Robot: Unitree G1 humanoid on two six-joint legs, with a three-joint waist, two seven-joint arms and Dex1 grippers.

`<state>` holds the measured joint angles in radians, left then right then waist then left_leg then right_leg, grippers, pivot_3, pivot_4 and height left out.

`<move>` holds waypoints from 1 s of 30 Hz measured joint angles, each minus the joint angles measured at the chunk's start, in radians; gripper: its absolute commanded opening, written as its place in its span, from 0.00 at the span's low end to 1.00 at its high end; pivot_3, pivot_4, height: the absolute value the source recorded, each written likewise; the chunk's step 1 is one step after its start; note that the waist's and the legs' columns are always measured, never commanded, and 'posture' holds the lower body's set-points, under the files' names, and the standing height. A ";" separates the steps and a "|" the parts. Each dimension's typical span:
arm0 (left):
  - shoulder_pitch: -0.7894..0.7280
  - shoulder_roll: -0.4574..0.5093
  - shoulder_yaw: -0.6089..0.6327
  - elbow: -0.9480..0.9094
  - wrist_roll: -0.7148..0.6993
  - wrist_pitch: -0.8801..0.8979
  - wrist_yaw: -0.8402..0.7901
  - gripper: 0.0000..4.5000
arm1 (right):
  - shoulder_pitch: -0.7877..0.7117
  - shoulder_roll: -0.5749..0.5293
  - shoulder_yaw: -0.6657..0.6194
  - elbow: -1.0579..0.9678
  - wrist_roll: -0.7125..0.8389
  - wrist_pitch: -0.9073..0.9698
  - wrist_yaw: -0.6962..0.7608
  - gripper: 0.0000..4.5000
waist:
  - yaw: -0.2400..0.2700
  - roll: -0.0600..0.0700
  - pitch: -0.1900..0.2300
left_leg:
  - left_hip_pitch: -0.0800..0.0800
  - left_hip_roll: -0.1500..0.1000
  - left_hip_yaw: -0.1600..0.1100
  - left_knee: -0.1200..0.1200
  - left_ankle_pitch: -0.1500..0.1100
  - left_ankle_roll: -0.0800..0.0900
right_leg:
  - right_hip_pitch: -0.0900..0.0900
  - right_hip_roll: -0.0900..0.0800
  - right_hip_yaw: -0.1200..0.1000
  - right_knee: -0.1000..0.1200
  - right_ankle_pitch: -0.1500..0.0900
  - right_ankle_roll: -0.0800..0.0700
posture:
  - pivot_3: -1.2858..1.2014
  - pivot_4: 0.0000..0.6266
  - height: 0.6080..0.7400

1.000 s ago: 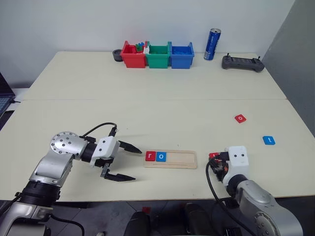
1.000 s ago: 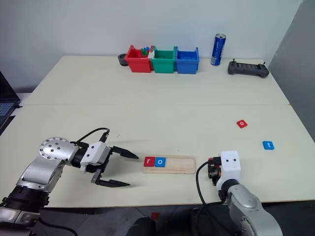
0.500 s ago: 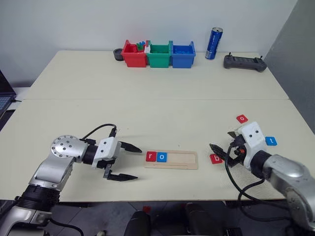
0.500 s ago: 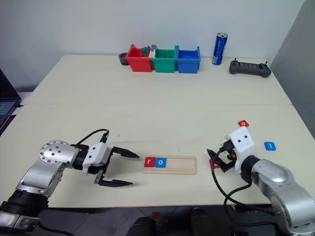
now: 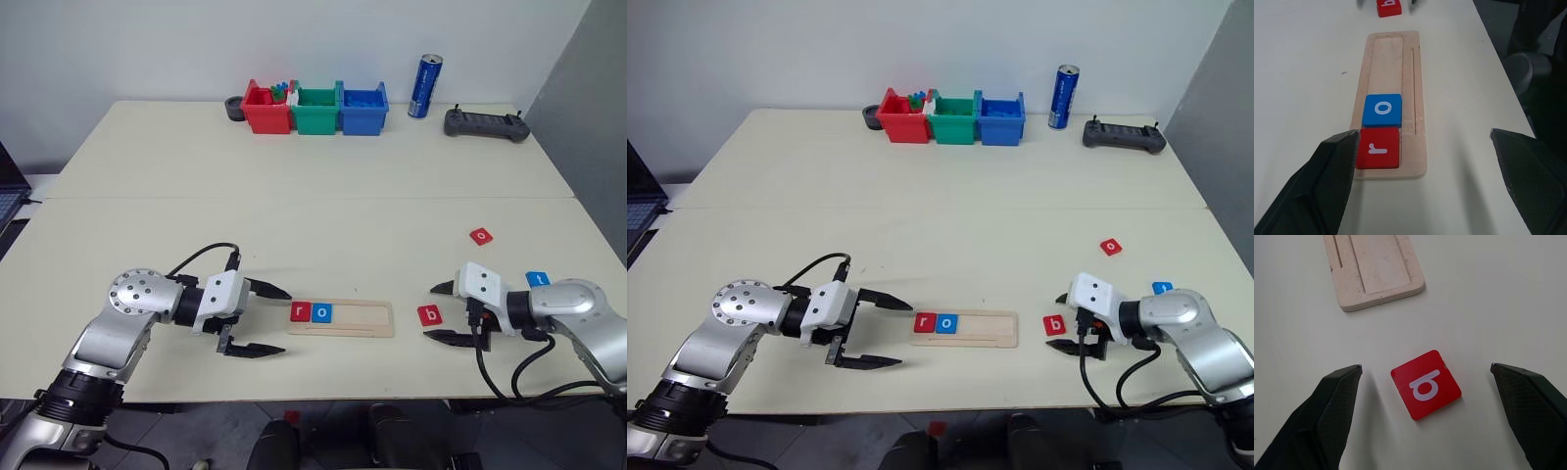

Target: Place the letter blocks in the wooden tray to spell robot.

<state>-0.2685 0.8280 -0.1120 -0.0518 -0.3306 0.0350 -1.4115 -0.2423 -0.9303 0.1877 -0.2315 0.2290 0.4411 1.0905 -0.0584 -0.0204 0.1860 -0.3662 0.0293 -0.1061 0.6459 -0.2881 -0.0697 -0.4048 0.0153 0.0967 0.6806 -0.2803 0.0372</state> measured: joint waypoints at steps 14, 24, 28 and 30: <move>0.000 0.009 0.000 -0.027 0.002 0.023 0.007 1.00 | -0.067 0.024 0.047 0.081 -0.038 -0.030 0.086 0.32 | 0.001 0.000 0.000 | 0.000 0.000 0.000 0.000 0.000 0.000 | 0.000 0.000 0.000 0.000 0.000 0.000 | 0.52 0.24 1.00; 0.006 0.031 0.014 -0.015 0.012 0.014 0.014 1.00 | -0.134 0.182 0.062 -0.231 0.058 0.299 -0.100 0.32 | 0.001 0.001 0.001 | 0.000 0.000 -0.001 0.000 0.000 0.000 | 0.000 0.000 -0.001 0.001 0.000 0.000 | 0.52 0.24 1.00; 0.005 0.031 0.014 0.005 0.024 -0.018 0.012 1.00 | -0.168 0.290 0.179 -0.233 0.018 0.362 -0.198 0.32 | 0.001 0.001 0.001 | 0.000 0.000 -0.001 0.000 0.000 0.000 | -0.001 0.000 -0.001 0.001 0.000 0.000 | 0.52 0.24 1.00; 0.005 0.031 0.014 0.020 0.027 -0.027 0.008 1.00 | -0.178 0.314 0.213 -0.233 0.002 0.381 -0.223 0.32 | 0.001 0.001 0.001 | -0.001 0.000 -0.001 0.000 0.000 0.000 | -0.001 0.000 -0.001 0.001 0.000 0.000 | 0.52 0.24 1.00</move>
<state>-0.2636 0.8586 -0.0982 -0.0314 -0.3033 0.0076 -1.4036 -0.4202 -0.6163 0.4006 -0.4644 0.2312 0.8216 0.8675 -0.0575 -0.0195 0.1866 -0.3668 0.0292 -0.1073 0.6459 -0.2880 -0.0700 -0.4054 0.0153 0.0957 0.6811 -0.2802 0.0368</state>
